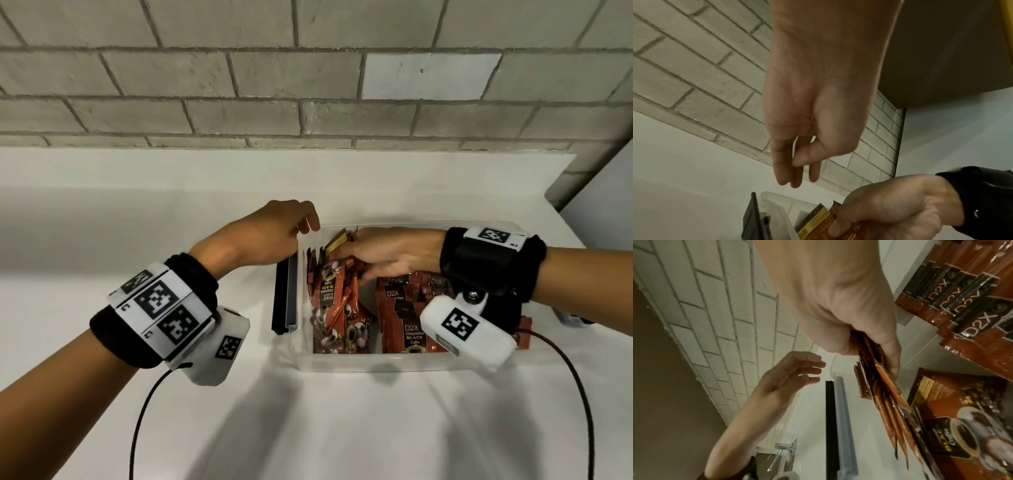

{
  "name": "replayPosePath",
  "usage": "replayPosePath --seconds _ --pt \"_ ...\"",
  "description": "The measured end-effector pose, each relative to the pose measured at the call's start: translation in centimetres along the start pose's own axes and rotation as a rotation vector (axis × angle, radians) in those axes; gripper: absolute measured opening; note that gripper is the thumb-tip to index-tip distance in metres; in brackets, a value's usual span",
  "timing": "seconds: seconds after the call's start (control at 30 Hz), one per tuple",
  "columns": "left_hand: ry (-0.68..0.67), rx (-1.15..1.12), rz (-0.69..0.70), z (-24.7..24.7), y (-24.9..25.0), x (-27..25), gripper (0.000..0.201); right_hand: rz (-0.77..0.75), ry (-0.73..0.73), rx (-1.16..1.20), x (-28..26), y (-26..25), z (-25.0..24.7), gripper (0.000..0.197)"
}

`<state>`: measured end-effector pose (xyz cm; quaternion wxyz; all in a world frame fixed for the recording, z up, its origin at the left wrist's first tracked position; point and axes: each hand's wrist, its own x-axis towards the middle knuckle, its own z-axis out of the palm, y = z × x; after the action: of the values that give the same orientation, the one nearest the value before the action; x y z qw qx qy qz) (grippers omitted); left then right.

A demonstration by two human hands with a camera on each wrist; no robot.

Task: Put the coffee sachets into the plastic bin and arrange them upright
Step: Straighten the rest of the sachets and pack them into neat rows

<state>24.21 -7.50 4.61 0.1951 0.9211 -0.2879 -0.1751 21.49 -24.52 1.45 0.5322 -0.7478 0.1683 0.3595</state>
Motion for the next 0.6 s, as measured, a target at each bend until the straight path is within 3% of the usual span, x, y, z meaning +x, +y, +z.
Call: replayPosePath --seconds 0.2,0.4,0.6 --pt "0.136 -0.065 -0.054 1.0 0.6 -0.6 0.031 -0.108 -0.002 0.211 -2.2 0.3 -1.3 0.020" --pt "0.225 -0.303 -0.214 2.0 2.4 -2.1 0.069 -0.220 0.056 0.530 -5.5 -0.2 -3.1 0.011" --pt "0.362 -0.914 -0.284 2.9 5.2 -3.7 0.094 -0.431 0.035 0.898 -7.7 -0.4 -3.1 0.016"
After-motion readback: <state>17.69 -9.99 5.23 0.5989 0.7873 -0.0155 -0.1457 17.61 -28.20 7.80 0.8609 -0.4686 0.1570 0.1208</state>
